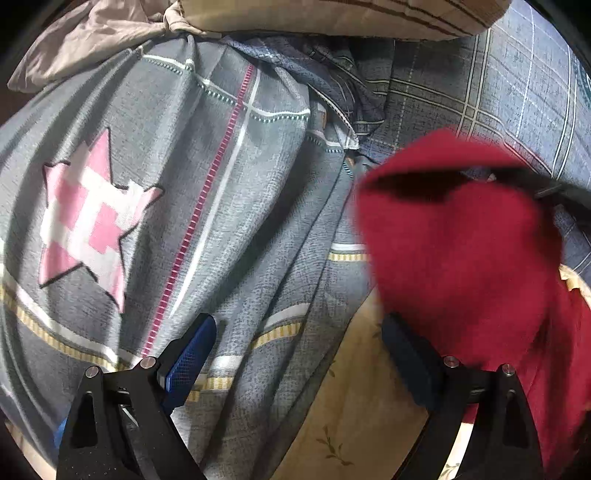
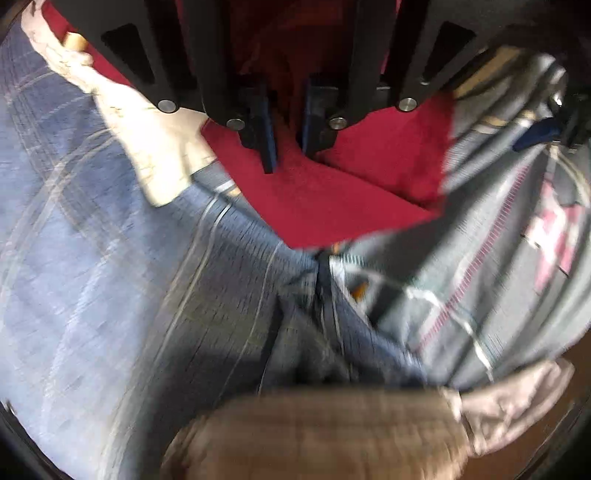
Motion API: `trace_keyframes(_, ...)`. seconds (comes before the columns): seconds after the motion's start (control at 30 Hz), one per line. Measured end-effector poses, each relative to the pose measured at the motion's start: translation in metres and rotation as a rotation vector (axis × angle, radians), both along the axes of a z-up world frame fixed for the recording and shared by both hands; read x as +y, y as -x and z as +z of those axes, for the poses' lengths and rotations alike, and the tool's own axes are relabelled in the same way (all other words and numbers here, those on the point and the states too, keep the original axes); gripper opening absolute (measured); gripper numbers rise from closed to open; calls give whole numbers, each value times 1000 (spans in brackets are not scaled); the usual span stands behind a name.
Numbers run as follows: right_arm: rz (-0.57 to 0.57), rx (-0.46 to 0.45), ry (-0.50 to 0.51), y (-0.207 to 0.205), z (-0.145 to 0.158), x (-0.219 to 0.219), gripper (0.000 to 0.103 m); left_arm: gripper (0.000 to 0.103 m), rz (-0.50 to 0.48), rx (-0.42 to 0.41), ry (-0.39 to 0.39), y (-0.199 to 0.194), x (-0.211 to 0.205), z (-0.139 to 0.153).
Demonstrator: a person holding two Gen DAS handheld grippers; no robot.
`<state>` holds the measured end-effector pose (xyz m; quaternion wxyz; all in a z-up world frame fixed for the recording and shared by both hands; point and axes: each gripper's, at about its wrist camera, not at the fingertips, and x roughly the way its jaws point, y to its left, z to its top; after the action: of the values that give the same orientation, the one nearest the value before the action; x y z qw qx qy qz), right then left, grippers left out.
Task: Fold small clothes
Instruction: 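Grasp the side edge of the red shirt with the right gripper and lift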
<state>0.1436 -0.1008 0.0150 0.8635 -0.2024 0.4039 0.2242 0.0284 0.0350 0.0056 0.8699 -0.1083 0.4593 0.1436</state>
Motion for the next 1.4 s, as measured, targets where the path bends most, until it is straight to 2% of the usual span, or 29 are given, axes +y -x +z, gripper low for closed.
trace_keyframes(0.1, -43, -80, -57, 16, 48, -32, 10, 91, -10, 34, -7, -1, -4, -1)
trace_keyframes(0.2, -95, -201, -69, 39, 99, -73, 7, 91, -29, -27, 10, 8, -8, 12)
trace_keyframes(0.27, -115, -235, -81, 52, 123, -99, 7, 91, -35, -70, -2, 14, -10, 22)
trace_keyframes(0.33, -158, -245, -83, 54, 135, -123, 7, 91, -43, -92, 23, 18, -13, 26)
trace_keyframes(0.47, -205, -215, -50, 57, 130, -149, 7, 91, -94, -152, 147, 28, -20, 37)
trace_keyframes(0.6, -256, -232, -48, 82, 129, -179, 7, 91, -256, -268, 193, 42, -35, 57)
trace_keyframes(0.67, -277, -232, -62, 88, 131, -193, 7, 91, -364, -282, 184, 47, -49, 61)
trace_keyframes(0.83, -299, -248, -68, 94, 137, -215, 7, 90, -436, -216, 63, 35, -79, 46)
trace_keyframes(0.87, -303, -256, -80, 94, 140, -216, 7, 85, -440, -202, 56, 30, -84, 43)
trace_keyframes(0.9, -305, -270, -92, 92, 144, -216, 6, 65, -452, -188, 64, 25, -89, 41)
trace_keyframes(0.97, -308, -284, -101, 87, 151, -216, 5, 48, -514, -163, 97, 25, -96, 39)
trace_keyframes(1.03, -304, -318, -108, 93, 160, -219, 2, 48, -593, -159, 62, 27, -108, 43)
trace_keyframes(1.13, -299, -348, -13, 114, 150, -236, 2, 51, -706, -144, 35, 38, -120, 45)
trace_keyframes(1.2, -310, -276, 67, 130, 124, -256, 2, 55, -767, -124, 48, 44, -122, 43)
trace_keyframes(1.3, -348, -144, 130, 146, 88, -283, 7, 55, -801, -104, 8, 46, -123, 41)
trace_keyframes(1.37, -397, -75, 62, 151, 78, -300, 18, 55, -792, -98, -4, 44, -121, 40)
trace_keyframes(1.4, -425, -31, -13, 151, 75, -309, 37, 55, -784, -98, 6, 45, -120, 40)
